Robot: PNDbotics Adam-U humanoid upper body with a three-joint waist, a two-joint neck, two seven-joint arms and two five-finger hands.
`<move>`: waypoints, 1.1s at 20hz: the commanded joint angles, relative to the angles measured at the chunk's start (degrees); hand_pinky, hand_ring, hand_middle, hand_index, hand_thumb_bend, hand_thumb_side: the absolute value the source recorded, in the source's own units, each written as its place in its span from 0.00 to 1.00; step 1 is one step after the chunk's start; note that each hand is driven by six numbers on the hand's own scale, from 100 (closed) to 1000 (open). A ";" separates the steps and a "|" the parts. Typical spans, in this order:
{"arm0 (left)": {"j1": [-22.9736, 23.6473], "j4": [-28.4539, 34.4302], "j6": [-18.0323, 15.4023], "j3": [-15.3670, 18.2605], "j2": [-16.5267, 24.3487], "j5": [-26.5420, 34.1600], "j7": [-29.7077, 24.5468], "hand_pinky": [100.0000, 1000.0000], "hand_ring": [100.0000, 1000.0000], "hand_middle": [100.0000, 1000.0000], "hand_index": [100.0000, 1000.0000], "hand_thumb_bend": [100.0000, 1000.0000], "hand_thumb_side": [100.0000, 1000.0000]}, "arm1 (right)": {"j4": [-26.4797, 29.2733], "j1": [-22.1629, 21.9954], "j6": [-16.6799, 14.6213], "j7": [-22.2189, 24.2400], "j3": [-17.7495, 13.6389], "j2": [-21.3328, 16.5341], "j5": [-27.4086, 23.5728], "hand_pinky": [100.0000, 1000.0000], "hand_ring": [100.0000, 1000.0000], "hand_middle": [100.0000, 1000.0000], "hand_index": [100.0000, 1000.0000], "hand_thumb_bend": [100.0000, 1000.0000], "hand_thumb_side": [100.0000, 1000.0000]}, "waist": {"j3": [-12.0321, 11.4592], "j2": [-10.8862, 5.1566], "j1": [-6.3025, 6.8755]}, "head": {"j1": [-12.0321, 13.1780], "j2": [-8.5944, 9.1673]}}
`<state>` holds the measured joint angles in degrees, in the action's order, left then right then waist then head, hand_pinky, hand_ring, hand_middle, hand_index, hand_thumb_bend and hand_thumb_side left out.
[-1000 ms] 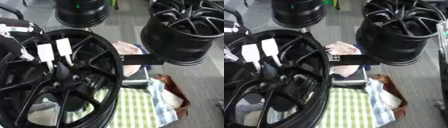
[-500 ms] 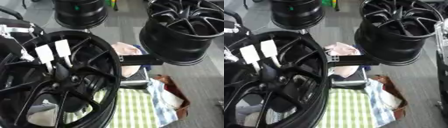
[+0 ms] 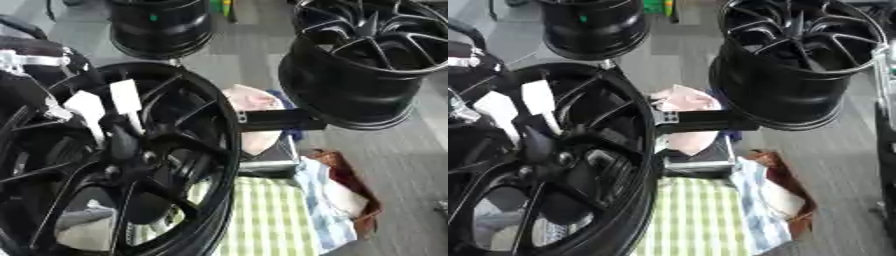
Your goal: Pull the pin out of the wheel hub.
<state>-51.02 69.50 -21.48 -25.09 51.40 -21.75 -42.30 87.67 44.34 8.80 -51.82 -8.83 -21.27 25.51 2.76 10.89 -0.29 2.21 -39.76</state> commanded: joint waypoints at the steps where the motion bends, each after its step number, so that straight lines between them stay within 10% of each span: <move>1: -1.04 0.47 -10.18 0.32 2.08 0.11 -9.66 0.82 0.78 0.66 0.82 0.57 0.48 | 1.61 0.80 -0.17 -0.15 -0.60 -0.76 -0.03 0.71 0.75 0.66 0.78 0.00 0.63 | 0.11 -1.25 0.14 | -0.28 0.09; 22: -0.36 -0.56 -9.62 -0.19 1.61 2.26 -9.66 0.75 0.65 0.51 0.68 0.36 0.27 | 2.63 0.33 -0.10 -0.15 -1.64 -0.54 0.21 0.71 0.75 0.66 0.78 0.00 0.63 | 0.31 -1.15 -0.02 | -0.27 0.31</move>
<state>-50.47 68.28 -21.52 -25.86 51.40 -20.30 -42.26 89.22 43.81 8.61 -51.95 -9.92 -20.93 25.57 3.08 10.81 -0.42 1.83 -39.75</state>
